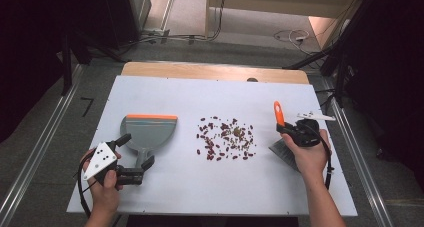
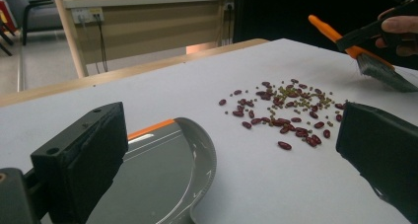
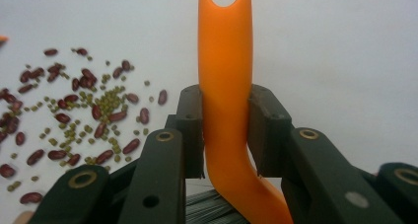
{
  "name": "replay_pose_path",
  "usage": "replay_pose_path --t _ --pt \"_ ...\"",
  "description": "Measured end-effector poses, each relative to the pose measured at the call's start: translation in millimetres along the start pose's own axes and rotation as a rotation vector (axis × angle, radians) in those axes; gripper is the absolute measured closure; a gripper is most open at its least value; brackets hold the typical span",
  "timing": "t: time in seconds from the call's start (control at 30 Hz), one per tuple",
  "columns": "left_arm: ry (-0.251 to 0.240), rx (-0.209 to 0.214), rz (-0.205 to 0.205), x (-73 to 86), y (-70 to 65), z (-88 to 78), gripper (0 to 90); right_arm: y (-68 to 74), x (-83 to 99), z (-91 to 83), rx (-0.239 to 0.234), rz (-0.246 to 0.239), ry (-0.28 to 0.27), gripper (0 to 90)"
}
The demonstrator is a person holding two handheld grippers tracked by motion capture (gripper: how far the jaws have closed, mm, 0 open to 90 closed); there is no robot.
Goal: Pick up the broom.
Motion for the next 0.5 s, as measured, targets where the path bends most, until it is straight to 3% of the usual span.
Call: replay_pose_path --t 0.1,0.13,0.23,0.37,0.5 --pt "-0.004 0.000 0.006 -2.3 -3.2 0.6 0.0 1.0 -2.5 -13.5 -0.037 0.013 -0.096 68.0" --pt "0.000 -0.004 0.020 -3.0 -4.9 1.0 0.0 -0.9 -2.3 -17.6 -0.028 0.025 -0.119 68.0" --pt "0.003 0.005 0.060 -6.7 -14.7 3.6 0.0 -2.1 -3.3 -29.0 -0.071 0.063 -0.217 68.0" --pt "0.001 0.033 0.088 -12.2 -29.1 8.7 0.0 -2.3 -2.9 -40.0 -0.094 0.065 -0.282 68.0" --pt "-0.007 0.054 0.093 -16.6 -40.0 13.8 0.0 -4.6 -4.9 -48.7 -0.108 0.103 -0.333 68.0"
Point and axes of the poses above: each handheld gripper's, and its own axes: z roughly forward along the jaws, x roughly out of its underside, y roughly to its left, the point moved 8 cm from there along z, roughly forward along the jaws, and after that the axes turned 6 degrees about -y, right-handed, at the moved point
